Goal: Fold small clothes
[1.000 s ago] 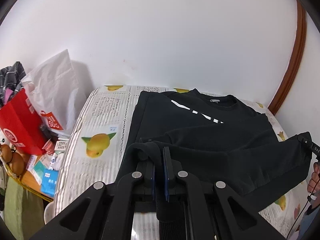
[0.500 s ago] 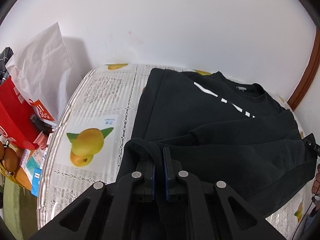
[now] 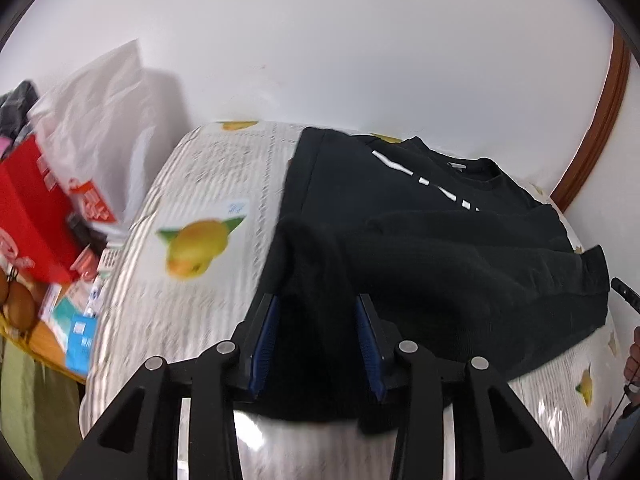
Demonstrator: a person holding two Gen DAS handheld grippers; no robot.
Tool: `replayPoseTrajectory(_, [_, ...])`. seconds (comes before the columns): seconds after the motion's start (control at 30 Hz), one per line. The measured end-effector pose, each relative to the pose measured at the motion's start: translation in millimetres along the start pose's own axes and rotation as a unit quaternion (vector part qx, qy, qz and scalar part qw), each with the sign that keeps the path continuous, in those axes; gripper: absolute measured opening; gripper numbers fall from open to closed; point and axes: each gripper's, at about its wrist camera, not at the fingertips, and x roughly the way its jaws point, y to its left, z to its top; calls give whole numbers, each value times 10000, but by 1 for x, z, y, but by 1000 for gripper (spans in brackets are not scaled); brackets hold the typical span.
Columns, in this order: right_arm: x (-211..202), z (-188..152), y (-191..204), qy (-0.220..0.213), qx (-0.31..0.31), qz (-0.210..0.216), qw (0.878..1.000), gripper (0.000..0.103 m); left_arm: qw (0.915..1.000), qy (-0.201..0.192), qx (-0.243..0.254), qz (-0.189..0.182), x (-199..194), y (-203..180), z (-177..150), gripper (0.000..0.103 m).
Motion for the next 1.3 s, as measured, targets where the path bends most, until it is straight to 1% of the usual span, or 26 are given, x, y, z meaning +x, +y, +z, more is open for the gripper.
replayPoseTrajectory(0.07, [-6,-9,-13,-88,161,-189,9997,45,10000,49,-27,22,-5,6,-9,41])
replayPoseTrajectory(0.17, [8,-20,-33,310,648,-98,9974,45,9998,145,-28,168,-6,15,-21,41])
replayPoseTrajectory(0.27, [22,-27,-35,488,885,95,9948,45,9996,263,-118,81,2,21,-24,41])
replayPoseTrajectory(0.33, [30,-29,-32,579,941,201,9937,45,9991,390,-157,11,11,25,-24,43])
replayPoseTrajectory(0.37, [36,-29,-30,628,986,209,9929,45,9988,449,-189,64,16,26,-24,43])
replayPoseTrajectory(0.43, [41,-29,-27,628,1053,245,9921,45,9987,422,-284,7,20,29,-26,43])
replayPoseTrajectory(0.47, [44,-28,-25,626,1056,251,9921,39,9987,386,-330,-33,20,30,-27,37])
replayPoseTrajectory(0.5, [45,-29,-23,613,1009,288,9926,24,9987,366,-343,-76,20,30,-28,32])
replayPoseTrajectory(0.53, [45,-30,-19,581,903,398,9934,16,9988,368,-315,-107,19,30,-30,22])
replayPoseTrajectory(0.57, [43,-31,-15,516,811,356,9947,11,9989,362,-286,-101,18,29,-32,17])
replayPoseTrajectory(0.6, [40,-32,-9,414,667,206,9967,9,9992,328,-225,-50,16,26,-34,15])
replayPoseTrajectory(0.67, [34,-34,2,346,431,11,9985,8,9996,272,-83,55,8,21,-36,12])
replayPoseTrajectory(0.73, [26,-37,5,353,400,-38,9986,8,9995,259,56,140,-2,16,-41,11])
replayPoseTrajectory(0.9, [1,-49,3,360,362,-126,9986,7,9994,341,-39,-1,-27,16,-64,11])
replayPoseTrajectory(1.0, [-17,-64,2,451,339,-160,9983,7,9991,422,-50,-21,-46,16,-88,11])
replayPoseTrajectory(1.13, [-43,-86,-4,439,425,-228,9979,8,9988,472,-36,-124,-69,14,-117,12])
replayPoseTrajectory(1.2, [-55,-98,-3,404,429,-400,9975,8,9987,484,-40,-150,-77,13,-128,12])
replayPoseTrajectory(1.3, [-73,-112,4,330,272,-672,9968,10,9991,398,-88,-124,-89,14,-139,12])
